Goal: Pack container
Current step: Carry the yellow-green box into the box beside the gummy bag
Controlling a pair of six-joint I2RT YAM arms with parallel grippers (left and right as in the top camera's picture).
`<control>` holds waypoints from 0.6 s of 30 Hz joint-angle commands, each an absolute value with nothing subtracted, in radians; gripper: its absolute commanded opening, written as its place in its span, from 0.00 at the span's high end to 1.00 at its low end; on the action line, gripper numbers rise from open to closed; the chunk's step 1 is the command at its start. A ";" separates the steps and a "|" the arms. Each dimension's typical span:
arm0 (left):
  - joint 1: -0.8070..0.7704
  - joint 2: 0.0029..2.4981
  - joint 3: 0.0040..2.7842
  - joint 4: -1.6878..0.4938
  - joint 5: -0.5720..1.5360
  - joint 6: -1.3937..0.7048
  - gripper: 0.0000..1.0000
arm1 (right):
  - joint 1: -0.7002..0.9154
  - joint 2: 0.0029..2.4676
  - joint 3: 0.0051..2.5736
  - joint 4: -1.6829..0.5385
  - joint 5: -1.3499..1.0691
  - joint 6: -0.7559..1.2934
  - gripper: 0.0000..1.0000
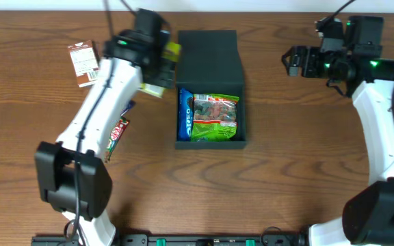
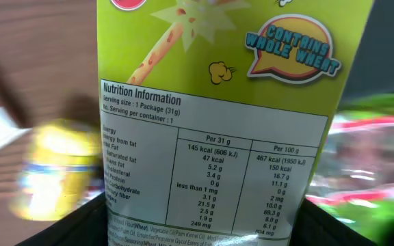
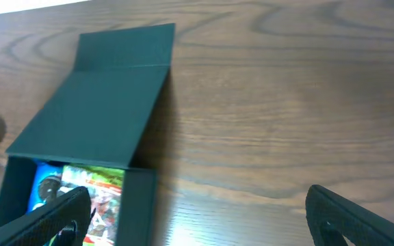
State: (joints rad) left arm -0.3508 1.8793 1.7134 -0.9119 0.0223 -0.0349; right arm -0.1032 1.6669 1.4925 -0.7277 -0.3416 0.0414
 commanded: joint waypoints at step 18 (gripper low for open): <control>-0.626 2.024 1.730 -0.974 0.079 -0.715 0.28 | -0.193 1.648 1.505 -0.677 -0.348 0.044 0.01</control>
State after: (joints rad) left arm -0.6266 2.0079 1.7134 -0.9718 0.0578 -0.6315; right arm -0.1848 1.6669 1.4925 -0.6849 -0.3416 0.0414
